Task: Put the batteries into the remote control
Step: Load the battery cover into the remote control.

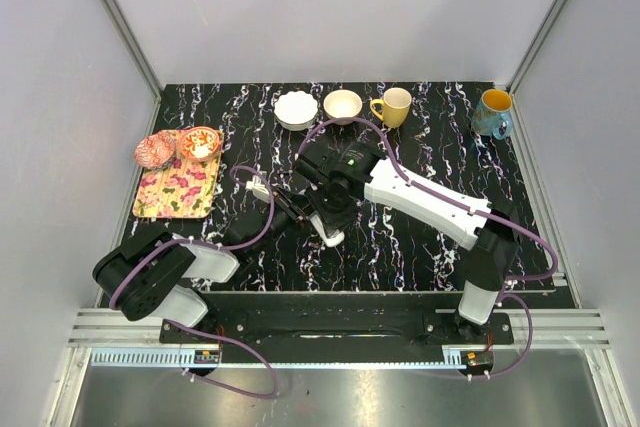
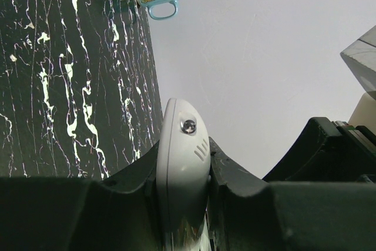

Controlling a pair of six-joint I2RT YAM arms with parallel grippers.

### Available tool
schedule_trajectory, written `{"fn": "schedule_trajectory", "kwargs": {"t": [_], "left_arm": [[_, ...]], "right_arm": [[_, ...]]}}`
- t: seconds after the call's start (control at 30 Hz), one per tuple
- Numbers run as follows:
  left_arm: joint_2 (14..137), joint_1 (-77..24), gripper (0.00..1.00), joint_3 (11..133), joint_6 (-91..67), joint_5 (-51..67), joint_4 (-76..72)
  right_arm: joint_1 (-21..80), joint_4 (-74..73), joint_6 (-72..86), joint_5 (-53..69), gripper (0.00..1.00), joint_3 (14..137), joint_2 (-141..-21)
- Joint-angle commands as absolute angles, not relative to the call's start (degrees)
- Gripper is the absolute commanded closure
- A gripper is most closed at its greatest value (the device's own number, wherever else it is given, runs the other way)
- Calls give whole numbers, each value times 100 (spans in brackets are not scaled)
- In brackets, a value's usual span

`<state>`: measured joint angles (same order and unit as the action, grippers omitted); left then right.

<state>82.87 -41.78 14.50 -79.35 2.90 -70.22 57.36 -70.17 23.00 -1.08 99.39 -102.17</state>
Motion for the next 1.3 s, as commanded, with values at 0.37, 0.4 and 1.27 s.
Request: {"fn": "schedule_trajectory", "kwargs": {"t": [0.37, 0.4, 1.27], "left_arm": [[8103, -4236, 100, 1556, -8051, 352, -8015], [8121, -4245, 100, 1556, -8051, 352, -8042], [8385, -4236, 100, 1573, -8095, 316, -8147]], "right_arm": [[5704, -6829, 2329, -492, 55, 10002, -10037], [5713, -6829, 2338, -492, 53, 10002, -10011], [5687, -6645, 2514, -18, 22, 10204, -9633]]}}
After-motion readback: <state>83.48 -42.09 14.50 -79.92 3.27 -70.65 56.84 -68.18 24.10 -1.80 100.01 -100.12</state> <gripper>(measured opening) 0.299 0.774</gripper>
